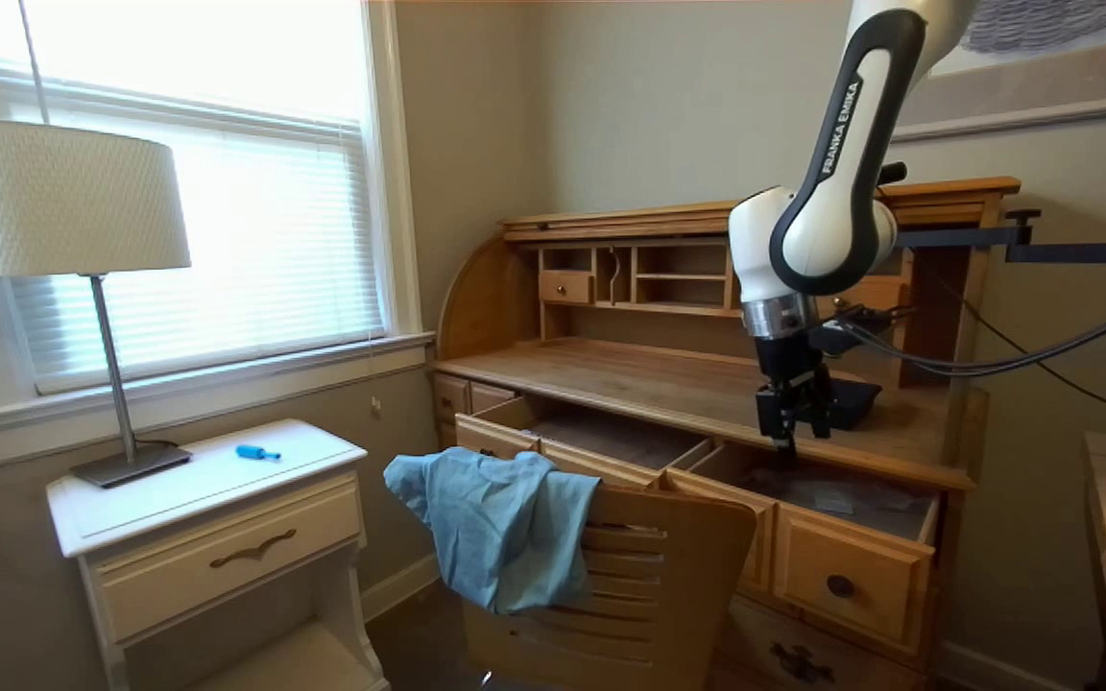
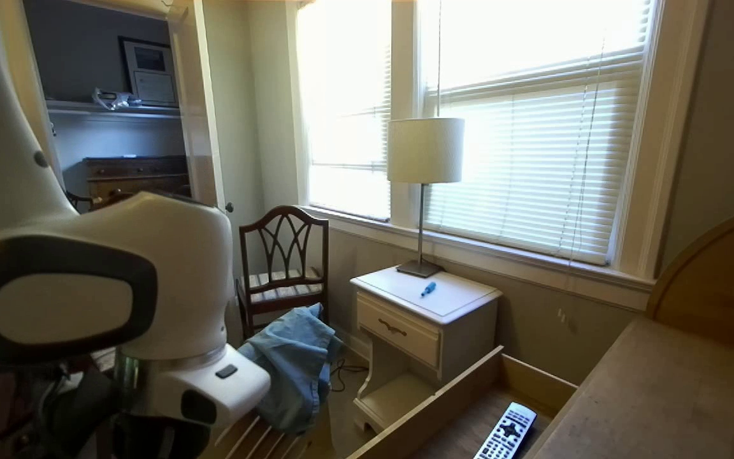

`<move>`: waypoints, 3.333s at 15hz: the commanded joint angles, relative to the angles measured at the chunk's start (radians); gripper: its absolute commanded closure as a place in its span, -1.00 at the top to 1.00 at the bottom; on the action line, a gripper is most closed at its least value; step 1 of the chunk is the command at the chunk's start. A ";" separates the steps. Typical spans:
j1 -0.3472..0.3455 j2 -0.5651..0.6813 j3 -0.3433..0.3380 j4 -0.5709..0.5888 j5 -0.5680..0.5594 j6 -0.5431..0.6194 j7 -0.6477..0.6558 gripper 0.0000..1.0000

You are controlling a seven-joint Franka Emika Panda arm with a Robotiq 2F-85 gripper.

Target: Close the open topmost drawer on the right.

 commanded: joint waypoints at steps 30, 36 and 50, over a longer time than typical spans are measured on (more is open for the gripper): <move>0.226 0.350 -0.136 0.171 -0.006 0.213 0.073 1.00; 0.180 0.375 -0.081 0.189 0.005 0.274 0.022 1.00; -0.035 0.382 -0.024 0.105 0.037 0.421 -0.058 1.00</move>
